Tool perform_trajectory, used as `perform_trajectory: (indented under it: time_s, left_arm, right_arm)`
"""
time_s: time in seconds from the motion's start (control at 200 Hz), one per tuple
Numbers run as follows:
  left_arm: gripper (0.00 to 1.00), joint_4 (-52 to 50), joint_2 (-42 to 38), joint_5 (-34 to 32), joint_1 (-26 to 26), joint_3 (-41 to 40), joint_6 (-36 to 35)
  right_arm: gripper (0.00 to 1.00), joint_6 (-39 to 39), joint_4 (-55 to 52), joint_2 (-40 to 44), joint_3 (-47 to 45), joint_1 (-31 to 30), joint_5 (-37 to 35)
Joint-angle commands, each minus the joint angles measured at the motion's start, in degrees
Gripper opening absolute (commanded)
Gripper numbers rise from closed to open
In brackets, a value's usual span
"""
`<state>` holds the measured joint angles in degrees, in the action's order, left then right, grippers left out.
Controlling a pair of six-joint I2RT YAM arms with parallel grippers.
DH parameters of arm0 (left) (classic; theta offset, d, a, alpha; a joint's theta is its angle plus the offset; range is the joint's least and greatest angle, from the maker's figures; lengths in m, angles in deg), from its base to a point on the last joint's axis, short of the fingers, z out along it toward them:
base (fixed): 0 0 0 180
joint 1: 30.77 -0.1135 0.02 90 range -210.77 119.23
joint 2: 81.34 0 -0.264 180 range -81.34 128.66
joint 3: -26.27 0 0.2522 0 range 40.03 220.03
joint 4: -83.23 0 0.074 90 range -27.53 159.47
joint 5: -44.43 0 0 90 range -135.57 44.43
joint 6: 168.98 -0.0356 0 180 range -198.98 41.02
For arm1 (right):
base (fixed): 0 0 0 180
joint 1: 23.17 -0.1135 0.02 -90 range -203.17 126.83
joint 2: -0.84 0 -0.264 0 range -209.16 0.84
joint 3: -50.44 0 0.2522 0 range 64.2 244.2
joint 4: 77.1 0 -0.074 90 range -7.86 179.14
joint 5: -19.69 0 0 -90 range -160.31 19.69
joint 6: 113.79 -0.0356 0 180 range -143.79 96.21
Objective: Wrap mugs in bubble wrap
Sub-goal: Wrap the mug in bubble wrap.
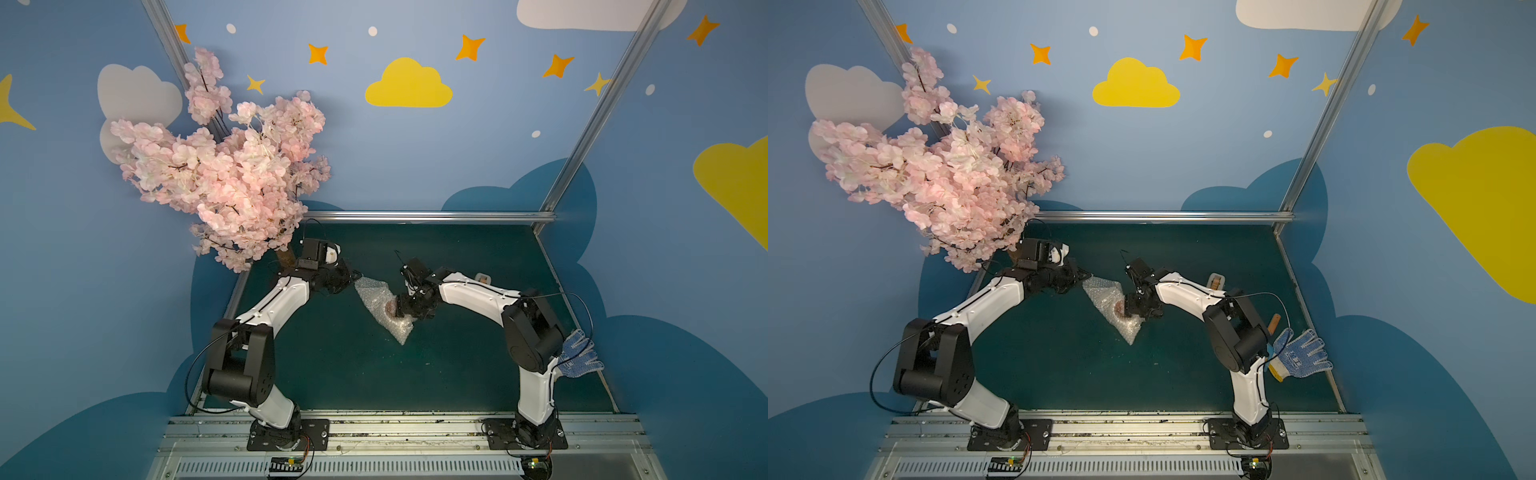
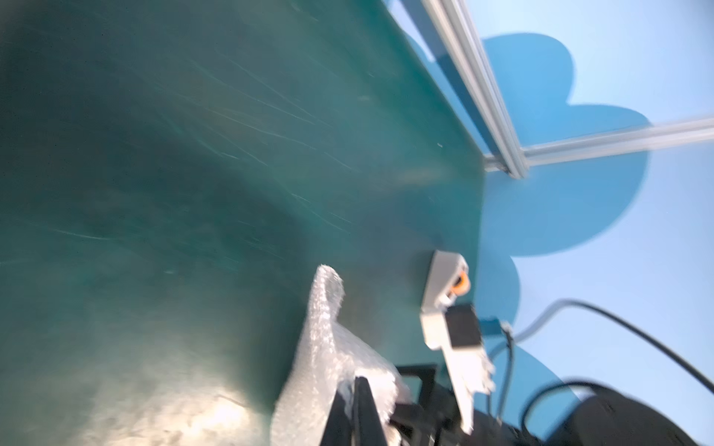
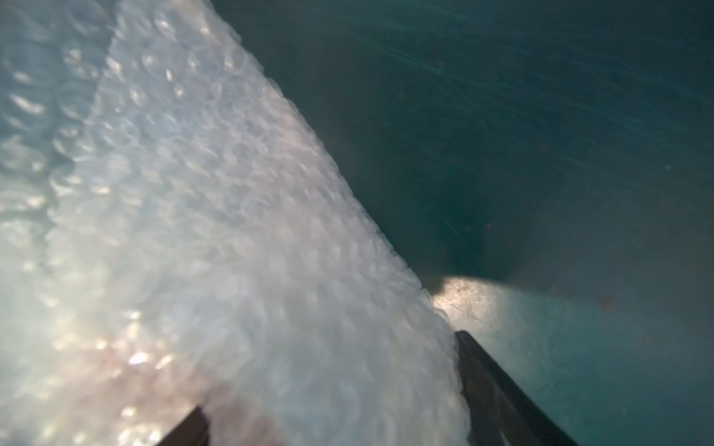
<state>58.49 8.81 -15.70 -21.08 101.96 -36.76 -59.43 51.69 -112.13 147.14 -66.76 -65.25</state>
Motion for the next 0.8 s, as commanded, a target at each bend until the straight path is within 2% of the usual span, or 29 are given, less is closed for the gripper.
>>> perform_trajectory:
  time_s: [0.0,0.32,0.531,0.796]
  left_arm:
    - [0.04,5.60,-3.93,5.54,1.38,-1.20,-0.56]
    - [0.04,11.95,-11.12,3.64,8.19,-9.57,6.33]
    - [0.04,13.85,-8.67,0.95,13.93,-9.94,7.26]
    - [0.04,18.23,-4.91,-1.69,17.79,-12.07,9.02]
  right_arm:
    - [0.72,0.26,-3.11,-2.87,0.12,-0.04,-0.23]
    - [0.72,-0.66,-1.95,-2.73,0.22,0.36,1.68]
    - [0.72,-1.27,-1.48,-2.53,0.41,0.42,2.74]
    - [0.73,-2.30,3.81,1.22,-3.03,0.77,5.11]
